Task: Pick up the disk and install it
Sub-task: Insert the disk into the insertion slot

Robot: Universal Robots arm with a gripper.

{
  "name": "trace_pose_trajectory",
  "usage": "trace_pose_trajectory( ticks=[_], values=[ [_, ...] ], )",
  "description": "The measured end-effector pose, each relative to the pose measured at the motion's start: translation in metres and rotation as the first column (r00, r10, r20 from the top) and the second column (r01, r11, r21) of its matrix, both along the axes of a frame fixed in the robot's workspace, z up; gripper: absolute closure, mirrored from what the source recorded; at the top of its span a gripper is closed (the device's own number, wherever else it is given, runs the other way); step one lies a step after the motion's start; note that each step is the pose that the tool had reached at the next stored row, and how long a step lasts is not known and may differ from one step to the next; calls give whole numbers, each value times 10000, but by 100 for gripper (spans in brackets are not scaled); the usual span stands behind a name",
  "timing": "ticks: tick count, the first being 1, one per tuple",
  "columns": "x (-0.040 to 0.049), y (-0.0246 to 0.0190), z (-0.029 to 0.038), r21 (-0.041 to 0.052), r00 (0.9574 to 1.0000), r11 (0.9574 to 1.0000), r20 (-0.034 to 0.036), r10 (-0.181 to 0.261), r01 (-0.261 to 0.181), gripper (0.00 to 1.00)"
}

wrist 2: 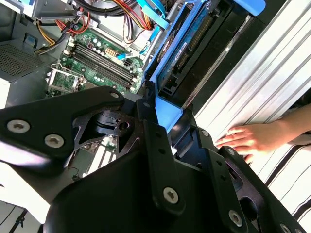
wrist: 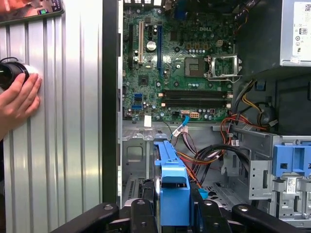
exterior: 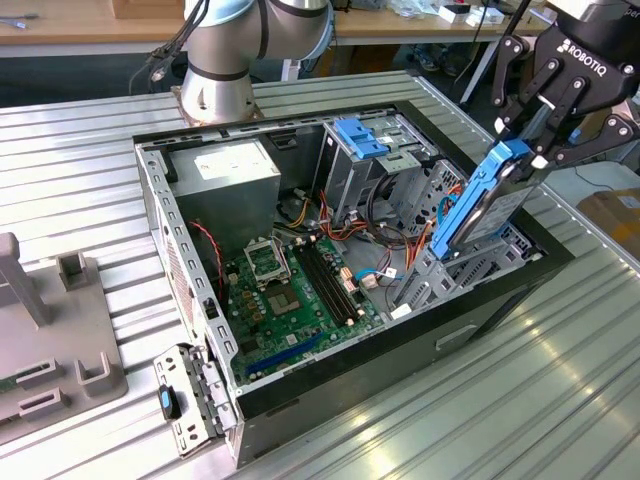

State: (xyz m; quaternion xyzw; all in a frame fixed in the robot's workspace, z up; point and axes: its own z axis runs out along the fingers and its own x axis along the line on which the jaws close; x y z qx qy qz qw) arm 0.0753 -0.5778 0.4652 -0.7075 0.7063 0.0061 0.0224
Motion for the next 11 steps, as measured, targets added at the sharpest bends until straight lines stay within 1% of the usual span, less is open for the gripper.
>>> trace_pose_trajectory(
  ticks=[7, 11],
  values=[
    [-1, 0, -41, 0, 10000, 10000, 0, 0, 0, 64],
    [-1, 0, -46, -1, 10000, 10000, 0, 0, 0, 64]
  ],
)
